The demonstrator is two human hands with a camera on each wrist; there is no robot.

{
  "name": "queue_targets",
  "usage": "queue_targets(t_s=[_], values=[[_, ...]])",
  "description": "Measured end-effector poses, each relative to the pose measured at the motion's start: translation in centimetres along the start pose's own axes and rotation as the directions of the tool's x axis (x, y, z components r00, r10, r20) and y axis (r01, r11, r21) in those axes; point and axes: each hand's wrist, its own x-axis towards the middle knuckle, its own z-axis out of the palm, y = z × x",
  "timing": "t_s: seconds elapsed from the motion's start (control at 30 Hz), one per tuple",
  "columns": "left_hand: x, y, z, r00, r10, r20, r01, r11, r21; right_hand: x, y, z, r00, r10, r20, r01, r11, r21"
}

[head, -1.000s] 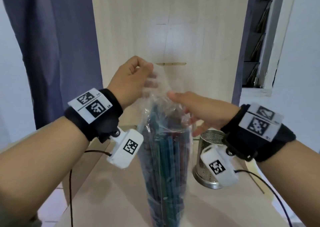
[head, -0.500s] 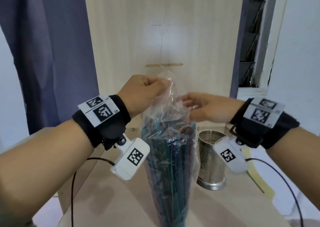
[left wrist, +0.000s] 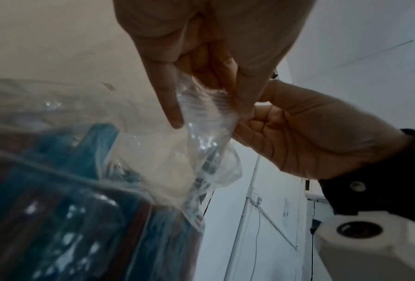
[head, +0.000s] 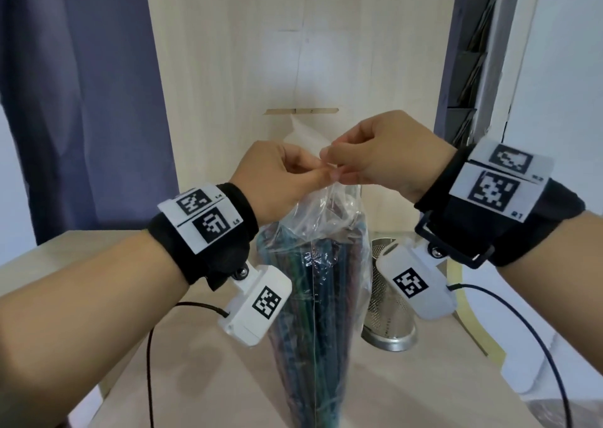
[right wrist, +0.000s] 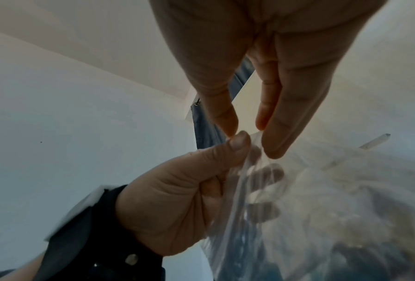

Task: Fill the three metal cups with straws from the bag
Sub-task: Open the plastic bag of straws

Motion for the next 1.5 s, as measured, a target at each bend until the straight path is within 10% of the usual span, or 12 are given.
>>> queue_targets(t_s=[0.5,1.07,1.27,1.5], values=[[0.0,-0.2,-0.3,0.96,-0.224,0.17,0.271,0.899,-0.345,0.2,1.9,0.4,0.998,0.018,-0.054,-0.003,0.966,0.257],[-0.5,-0.7,0.0,0.964,-0.179,0.198,0.247,0.878,-0.409,-1.4,2.0,0.6,0.995,-0.09,-0.052,0.092,0.995,0.028],[-0.8,-1.1,0.8,0.998,0.034,-0.062,-0.029,0.996,0.088,-2.0,0.9,0.7,0.979,-0.179,-0.1,0.137,0.933,-0.334],[-1.3,-1.9,1.4,0.921,0.389,-0.02,-0.337,0.821,0.462,-1.8,0.0,0.3,0.987,-0.142,-0.077,0.085,0.863,-0.499]])
